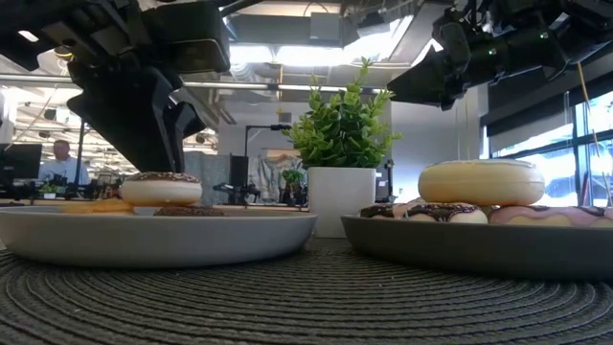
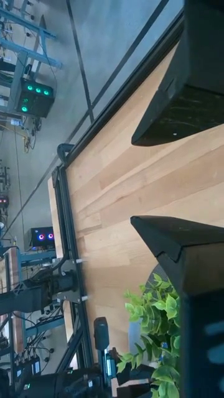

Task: Pick & Place donuts
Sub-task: Put the small brown donut on the gray plate, then return to Home Position

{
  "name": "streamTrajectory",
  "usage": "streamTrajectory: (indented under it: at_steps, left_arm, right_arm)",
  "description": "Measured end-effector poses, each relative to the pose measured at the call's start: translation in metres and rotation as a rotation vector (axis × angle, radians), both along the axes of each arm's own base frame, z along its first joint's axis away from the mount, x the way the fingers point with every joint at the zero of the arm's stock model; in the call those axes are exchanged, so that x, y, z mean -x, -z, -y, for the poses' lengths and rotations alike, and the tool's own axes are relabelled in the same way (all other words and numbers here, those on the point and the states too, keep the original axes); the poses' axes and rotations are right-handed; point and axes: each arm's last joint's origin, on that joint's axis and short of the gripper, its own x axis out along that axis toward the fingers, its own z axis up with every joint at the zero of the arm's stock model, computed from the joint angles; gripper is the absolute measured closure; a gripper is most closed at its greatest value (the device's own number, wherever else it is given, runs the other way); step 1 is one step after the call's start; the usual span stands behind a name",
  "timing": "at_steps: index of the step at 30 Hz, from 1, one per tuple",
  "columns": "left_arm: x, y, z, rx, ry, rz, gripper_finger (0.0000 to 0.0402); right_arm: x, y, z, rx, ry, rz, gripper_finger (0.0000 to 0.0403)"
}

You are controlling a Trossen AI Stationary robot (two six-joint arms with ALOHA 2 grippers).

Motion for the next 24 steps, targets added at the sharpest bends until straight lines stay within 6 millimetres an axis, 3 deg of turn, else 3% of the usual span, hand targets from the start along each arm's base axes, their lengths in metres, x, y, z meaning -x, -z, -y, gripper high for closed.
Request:
streamTrajectory:
  at_steps: [10,20,24]
  left_arm:
    - [0.003,-0.012,-0.003,0.015,-0.004,0.032,0.0285]
    - [0.007,-0.023,-0.007,0.045,0.004,0.038,0.0283]
    - [0.010,-0.033,-0.018,0.063,-0.035,0.040,0.0285]
  right_arm:
    - [0.000,0.000,0.000,0.000,0.000,0.000,0.0208]
    - [0.000,0.002,0.000,-0.003,0.000,-0.018,0.0208]
    - [0.001,0.002,0.000,-0.005,0.000,-0.021,0.0208]
